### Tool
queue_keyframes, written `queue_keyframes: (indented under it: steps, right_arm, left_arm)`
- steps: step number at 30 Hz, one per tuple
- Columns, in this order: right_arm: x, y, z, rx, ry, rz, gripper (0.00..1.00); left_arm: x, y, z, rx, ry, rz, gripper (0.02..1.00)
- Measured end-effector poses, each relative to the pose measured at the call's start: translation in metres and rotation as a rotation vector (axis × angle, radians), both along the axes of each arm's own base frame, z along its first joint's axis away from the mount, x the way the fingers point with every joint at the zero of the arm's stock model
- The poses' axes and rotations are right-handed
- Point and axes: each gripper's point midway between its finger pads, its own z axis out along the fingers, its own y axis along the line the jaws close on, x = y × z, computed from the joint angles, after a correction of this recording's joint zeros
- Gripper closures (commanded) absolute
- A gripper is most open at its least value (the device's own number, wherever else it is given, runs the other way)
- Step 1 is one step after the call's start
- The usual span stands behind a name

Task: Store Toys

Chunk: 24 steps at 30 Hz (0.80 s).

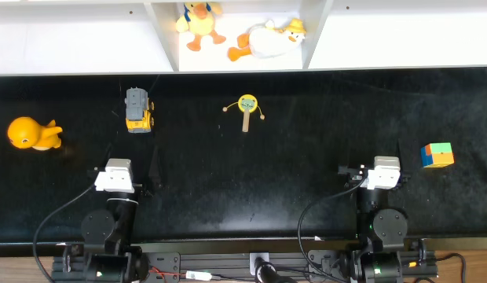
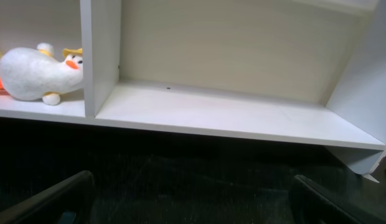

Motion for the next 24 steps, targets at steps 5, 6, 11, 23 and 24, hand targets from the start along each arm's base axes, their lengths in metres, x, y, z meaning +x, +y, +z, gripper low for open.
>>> queue_keyframes:
  steps: [5, 6, 11, 23, 24]
  right_arm:
    - [0.0, 0.0, 0.0, 0.0, 0.0, 0.0, 0.005]
    - [0.0, 0.0, 0.0, 0.0, 0.0, 0.0, 0.005]
    - [0.0, 0.0, 0.0, 0.0, 0.0, 0.0, 0.005]
    - [0.0, 0.0, 0.0, 0.0, 0.0, 0.0, 0.005]
    - [0.0, 0.0, 0.0, 0.0, 0.0, 0.0, 0.005]
  left_arm:
    - [0.0, 0.0, 0.0, 0.0, 0.0, 0.0, 0.02]
    - [0.0, 0.0, 0.0, 0.0, 0.0, 0.0, 0.02]
    - [0.0, 0.0, 0.0, 0.0, 0.0, 0.0, 0.02]
    - [-0.002, 0.002, -0.019, -0.066, 0.243, 0.024, 0.023]
    - [-0.004, 0.004, -0.013, -0.075, 0.286, 0.037, 0.025]
